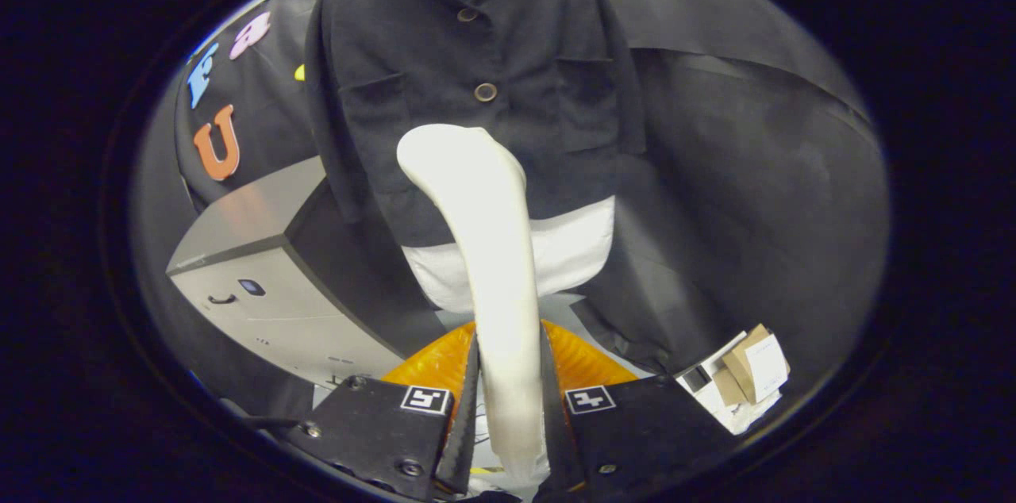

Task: Iron the clothes twice with a garment steamer, once on the left side and once on the right side.

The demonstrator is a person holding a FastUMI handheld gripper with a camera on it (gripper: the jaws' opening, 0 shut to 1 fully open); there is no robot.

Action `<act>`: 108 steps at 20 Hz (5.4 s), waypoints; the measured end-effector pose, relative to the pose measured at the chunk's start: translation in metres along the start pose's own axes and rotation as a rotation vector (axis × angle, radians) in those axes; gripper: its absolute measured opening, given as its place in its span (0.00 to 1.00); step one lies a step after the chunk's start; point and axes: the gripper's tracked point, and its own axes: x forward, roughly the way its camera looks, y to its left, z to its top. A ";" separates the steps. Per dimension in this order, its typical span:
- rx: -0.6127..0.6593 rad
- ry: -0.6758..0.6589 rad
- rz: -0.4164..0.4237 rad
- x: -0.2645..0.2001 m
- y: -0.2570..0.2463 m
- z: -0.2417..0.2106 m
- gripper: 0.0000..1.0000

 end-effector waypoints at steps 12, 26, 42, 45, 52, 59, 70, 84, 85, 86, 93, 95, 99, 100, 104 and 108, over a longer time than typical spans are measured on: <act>0.098 -0.202 -0.033 -0.072 -0.093 0.092 0.40; 0.061 -0.474 0.082 -0.091 -0.089 0.322 0.40; -0.035 -0.501 -0.010 -0.059 -0.043 0.362 0.40; -0.048 -0.455 0.002 -0.054 -0.037 0.334 0.40; -0.077 -0.372 -0.030 -0.036 -0.022 0.279 0.40; -0.066 -0.314 -0.076 -0.017 -0.023 0.236 0.40; -0.097 -0.175 -0.119 0.038 -0.021 0.153 0.40; -0.097 -0.062 -0.143 0.085 -0.045 0.076 0.40; -0.096 -0.063 -0.142 0.086 -0.047 0.075 0.40; -0.095 -0.065 -0.142 0.087 -0.047 0.073 0.40; -0.083 -0.035 -0.136 0.098 -0.053 0.049 0.40; -0.079 -0.024 -0.128 0.099 -0.052 0.043 0.40; -0.083 -0.020 -0.101 0.100 -0.048 0.039 0.40; -0.085 -0.019 -0.091 0.099 -0.048 0.039 0.40; -0.040 -0.005 -0.052 0.095 -0.058 0.032 0.40; 0.007 -0.009 -0.021 0.087 -0.076 0.026 0.40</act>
